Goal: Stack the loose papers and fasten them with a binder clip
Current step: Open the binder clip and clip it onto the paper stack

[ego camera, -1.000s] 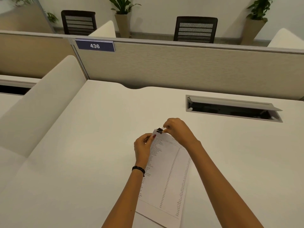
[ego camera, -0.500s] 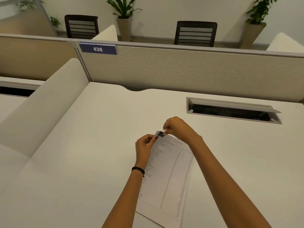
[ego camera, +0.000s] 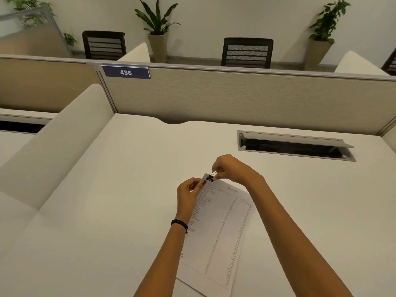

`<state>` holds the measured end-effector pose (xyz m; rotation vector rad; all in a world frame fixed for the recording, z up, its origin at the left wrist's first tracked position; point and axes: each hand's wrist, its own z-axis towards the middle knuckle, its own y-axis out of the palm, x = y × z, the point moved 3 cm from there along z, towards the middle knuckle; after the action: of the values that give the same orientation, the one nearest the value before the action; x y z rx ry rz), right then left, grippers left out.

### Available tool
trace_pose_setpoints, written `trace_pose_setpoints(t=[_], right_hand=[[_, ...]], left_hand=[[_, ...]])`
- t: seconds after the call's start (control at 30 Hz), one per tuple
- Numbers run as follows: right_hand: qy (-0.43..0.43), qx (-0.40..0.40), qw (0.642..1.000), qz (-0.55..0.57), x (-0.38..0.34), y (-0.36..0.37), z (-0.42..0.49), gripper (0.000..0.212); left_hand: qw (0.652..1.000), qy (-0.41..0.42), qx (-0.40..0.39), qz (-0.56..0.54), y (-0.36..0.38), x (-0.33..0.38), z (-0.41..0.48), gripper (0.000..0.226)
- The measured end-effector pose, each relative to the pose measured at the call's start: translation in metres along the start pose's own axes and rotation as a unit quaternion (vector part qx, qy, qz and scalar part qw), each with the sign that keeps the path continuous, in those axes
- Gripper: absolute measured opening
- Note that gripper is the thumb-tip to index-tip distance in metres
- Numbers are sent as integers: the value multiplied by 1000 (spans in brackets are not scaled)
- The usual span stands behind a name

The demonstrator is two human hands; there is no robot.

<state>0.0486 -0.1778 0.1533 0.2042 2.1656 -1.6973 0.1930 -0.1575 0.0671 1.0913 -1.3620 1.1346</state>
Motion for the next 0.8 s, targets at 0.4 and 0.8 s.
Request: trace_pose_setpoints(t=[0.4, 0.8], right_hand=[[55, 423, 873, 236, 37, 18, -78, 52], [131, 307, 747, 576, 65, 74, -134, 49]], left_hand=[[998, 3, 13, -58, -7, 27, -12, 10], [986, -15, 47, -162, 0, 51, -24, 12]])
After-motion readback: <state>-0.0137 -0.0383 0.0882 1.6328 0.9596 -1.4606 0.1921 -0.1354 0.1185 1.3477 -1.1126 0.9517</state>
